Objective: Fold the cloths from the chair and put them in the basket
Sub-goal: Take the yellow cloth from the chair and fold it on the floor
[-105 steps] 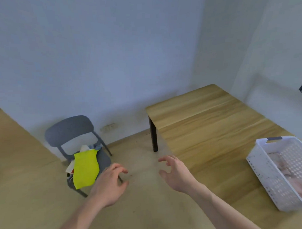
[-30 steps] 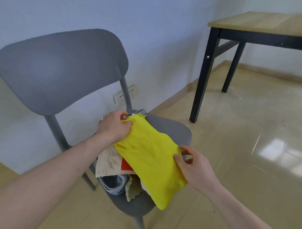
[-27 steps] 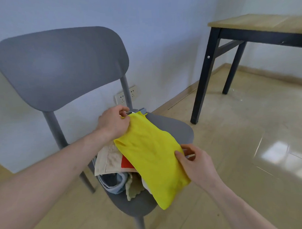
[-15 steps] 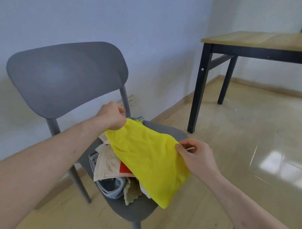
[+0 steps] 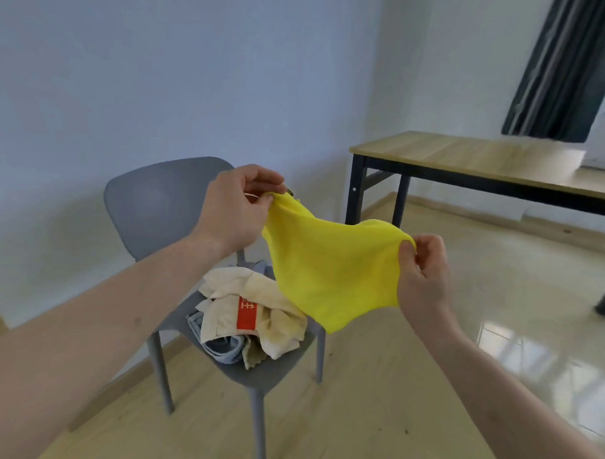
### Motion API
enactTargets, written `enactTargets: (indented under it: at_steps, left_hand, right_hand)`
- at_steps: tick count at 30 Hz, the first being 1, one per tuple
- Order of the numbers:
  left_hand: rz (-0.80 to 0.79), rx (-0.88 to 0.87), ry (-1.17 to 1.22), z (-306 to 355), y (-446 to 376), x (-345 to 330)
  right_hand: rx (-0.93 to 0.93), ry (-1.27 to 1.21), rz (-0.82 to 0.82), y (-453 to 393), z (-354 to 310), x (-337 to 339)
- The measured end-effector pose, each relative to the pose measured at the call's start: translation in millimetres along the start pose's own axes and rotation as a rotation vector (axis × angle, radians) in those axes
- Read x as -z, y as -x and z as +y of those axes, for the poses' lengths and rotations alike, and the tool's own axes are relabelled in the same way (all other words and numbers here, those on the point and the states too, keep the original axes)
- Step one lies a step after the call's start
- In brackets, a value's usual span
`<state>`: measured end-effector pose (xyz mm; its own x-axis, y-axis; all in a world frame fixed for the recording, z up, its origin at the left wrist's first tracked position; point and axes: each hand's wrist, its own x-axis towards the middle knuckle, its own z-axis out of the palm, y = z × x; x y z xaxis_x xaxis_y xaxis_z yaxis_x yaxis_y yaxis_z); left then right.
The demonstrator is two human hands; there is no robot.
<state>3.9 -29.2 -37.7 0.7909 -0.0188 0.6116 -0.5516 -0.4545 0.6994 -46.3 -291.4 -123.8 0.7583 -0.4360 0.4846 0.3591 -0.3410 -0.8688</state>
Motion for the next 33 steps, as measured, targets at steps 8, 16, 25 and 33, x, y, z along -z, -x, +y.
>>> enactTargets:
  at_steps: [8,16,25,33]
  left_hand:
    - [-0.164,0.303,0.220,29.1,102.2,-25.4]
    - [-0.463,0.706,0.241,-30.3,219.2,-66.9]
    - [-0.852,0.828,0.034,-65.6,266.5,-91.1]
    - [-1.179,0.769,-0.313,-57.6,272.2,-108.7]
  right_hand:
    - [-0.020,0.072,-0.028,71.6,-0.1,80.9]
    - [-0.156,0.187,-0.315,142.0,64.9,116.8]
    - [-0.282,0.307,-0.476,141.8,86.8,141.6]
    - [-0.366,0.377,-0.583,138.9,105.3,144.5]
